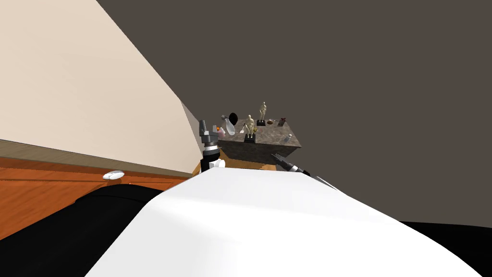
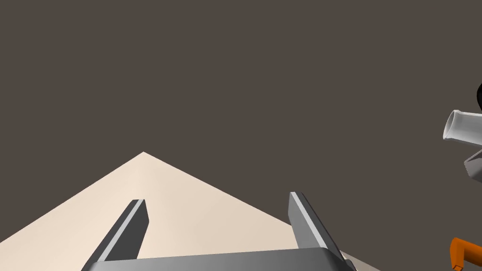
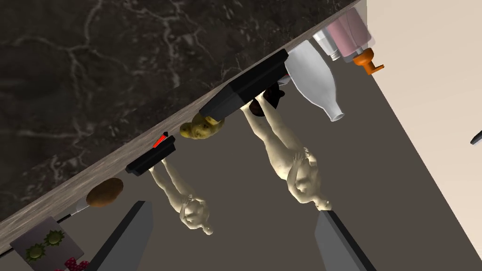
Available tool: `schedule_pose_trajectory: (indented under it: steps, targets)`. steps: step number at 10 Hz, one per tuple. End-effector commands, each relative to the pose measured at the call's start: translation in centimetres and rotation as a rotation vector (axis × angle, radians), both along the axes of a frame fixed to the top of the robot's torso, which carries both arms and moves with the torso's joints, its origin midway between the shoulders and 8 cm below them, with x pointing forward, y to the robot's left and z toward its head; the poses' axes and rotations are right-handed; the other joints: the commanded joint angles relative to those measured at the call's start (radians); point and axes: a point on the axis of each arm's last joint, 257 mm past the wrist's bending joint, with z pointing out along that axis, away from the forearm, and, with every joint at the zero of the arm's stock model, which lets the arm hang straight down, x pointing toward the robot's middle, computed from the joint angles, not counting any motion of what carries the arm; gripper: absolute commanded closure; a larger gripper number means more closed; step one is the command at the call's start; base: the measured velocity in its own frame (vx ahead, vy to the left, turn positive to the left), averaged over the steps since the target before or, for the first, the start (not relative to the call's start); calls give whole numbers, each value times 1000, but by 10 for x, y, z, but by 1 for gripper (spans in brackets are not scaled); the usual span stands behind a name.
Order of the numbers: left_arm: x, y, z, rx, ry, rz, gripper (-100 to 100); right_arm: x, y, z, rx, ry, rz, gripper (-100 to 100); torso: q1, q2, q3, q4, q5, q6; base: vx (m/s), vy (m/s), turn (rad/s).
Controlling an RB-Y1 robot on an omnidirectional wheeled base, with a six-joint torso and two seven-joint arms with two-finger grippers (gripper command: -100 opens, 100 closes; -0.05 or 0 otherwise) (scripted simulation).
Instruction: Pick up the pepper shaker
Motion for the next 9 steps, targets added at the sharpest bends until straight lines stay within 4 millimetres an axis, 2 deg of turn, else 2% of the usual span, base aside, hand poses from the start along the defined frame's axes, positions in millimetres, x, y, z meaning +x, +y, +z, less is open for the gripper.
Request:
schedule_pose_trajectory:
  steps: [1, 2, 4, 5, 6, 7, 8, 9]
  targets:
    - [0, 0, 0, 0, 0, 0, 0, -7, -8, -10, -49, 24, 27, -100, 0, 0, 0, 0, 0, 0, 0, -8, 95]
    - [0, 0, 0, 0, 0, 0, 0, -17, -18, -27, -88, 60, 40, -100, 0, 0, 0, 0, 0, 1, 1, -4, 166]
    - [0, 0, 0, 0, 0, 0, 0, -19, -24, -29, -116, 66, 57, -100, 0, 0, 0, 0, 0, 1, 1, -3, 50]
    - [0, 0, 0, 0, 0, 0, 0, -29, -38, -45, -162, 104, 73, -100, 0, 0, 0, 0, 0, 1, 1, 2, 167]
    - [0, 0, 0, 0, 0, 0, 0, -31, -43, -46, -181, 108, 84, -100, 0, 0, 0, 0, 0, 0, 2, -3, 124]
    - [0, 0, 0, 0, 0, 0, 0, -40, -57, -60, -220, 145, 95, -100, 0, 0, 0, 0, 0, 1, 4, 0, 205]
    - [0, 0, 0, 0, 0, 0, 0, -42, -63, -61, -242, 150, 107, -100, 0, -1, 0, 0, 0, 0, 5, -4, 89]
    - [0, 0, 0, 0, 0, 0, 0, -51, -78, -73, -277, 186, 114, -100, 0, -1, 0, 0, 0, 1, 7, 2, 190]
